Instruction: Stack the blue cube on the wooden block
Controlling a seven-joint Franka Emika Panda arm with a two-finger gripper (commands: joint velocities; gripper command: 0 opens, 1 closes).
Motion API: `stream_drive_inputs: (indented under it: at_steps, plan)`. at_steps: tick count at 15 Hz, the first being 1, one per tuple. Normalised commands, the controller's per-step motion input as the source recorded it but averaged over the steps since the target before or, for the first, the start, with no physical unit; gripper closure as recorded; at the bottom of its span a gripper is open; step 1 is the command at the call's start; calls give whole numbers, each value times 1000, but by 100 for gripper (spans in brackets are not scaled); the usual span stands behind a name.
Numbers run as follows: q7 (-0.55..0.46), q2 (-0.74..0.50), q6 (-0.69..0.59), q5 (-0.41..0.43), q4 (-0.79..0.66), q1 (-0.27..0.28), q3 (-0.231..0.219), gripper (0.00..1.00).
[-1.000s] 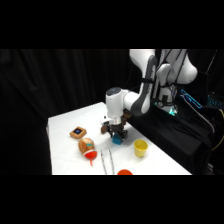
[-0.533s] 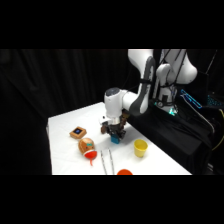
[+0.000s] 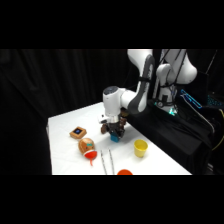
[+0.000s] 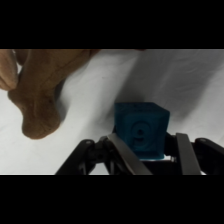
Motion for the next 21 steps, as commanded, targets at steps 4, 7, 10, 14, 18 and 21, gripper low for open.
stream_drive_inputs:
  at_steps: [4,7,10,14,18,21]
  plan:
    - [-117,-237,-418,74,136,-94,29,71]
    - [-156,-203,-433,124,225,-65,3,71]
    - [-176,-133,-435,135,324,-35,-20,71]
    - [-150,17,-418,112,472,-10,-55,71]
    - [-124,239,-347,129,607,-29,-61,71]
    - [-107,373,-260,179,669,-77,-42,71]
